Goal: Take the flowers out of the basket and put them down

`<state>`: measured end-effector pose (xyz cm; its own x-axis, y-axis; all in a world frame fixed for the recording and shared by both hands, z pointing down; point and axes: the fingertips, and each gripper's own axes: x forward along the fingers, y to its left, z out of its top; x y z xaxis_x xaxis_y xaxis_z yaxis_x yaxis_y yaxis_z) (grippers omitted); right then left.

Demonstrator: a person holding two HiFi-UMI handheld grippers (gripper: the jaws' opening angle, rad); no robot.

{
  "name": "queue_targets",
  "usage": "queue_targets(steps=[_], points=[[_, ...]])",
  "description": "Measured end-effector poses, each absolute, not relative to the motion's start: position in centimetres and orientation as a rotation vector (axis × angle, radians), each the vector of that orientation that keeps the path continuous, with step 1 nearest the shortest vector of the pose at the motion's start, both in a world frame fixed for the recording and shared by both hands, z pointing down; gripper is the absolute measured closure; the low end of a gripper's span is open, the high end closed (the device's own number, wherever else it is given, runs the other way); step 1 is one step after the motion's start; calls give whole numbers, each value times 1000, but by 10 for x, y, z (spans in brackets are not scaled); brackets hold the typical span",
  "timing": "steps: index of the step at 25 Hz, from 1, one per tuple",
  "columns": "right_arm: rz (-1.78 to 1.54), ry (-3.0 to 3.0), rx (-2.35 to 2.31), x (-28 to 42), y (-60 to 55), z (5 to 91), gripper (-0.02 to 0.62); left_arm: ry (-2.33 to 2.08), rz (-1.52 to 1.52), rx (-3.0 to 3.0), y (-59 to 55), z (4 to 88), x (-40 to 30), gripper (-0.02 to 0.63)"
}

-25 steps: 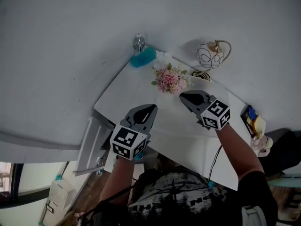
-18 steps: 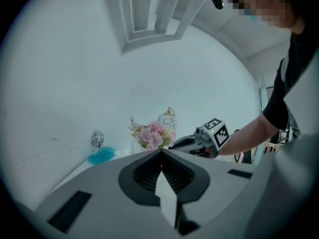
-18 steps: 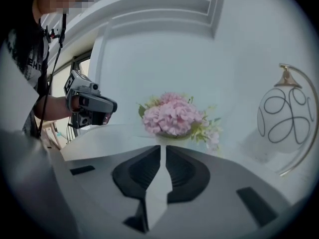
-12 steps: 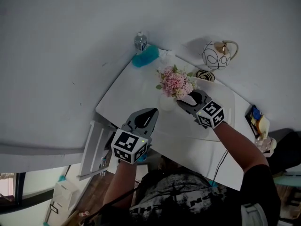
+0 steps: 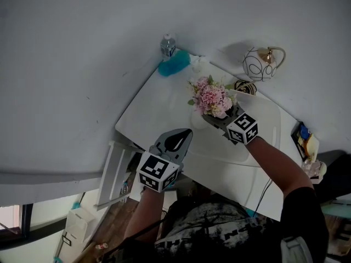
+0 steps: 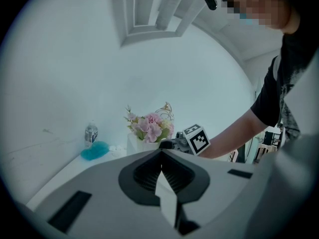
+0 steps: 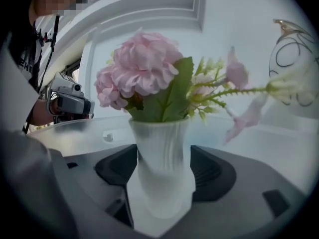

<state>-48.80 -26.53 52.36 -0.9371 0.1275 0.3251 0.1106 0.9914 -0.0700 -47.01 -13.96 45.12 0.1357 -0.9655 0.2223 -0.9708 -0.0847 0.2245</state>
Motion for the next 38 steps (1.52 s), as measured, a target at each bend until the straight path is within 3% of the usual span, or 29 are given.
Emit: queue_targets(steps=[20, 38], points=[[46, -2840, -228, -527, -252, 526, 275, -1847, 40, 2108, -139, 459, -462, 593], [-29, -2810, -285, -520, -238, 522, 273, -1860, 53, 2118, -131, 449, -453, 594]])
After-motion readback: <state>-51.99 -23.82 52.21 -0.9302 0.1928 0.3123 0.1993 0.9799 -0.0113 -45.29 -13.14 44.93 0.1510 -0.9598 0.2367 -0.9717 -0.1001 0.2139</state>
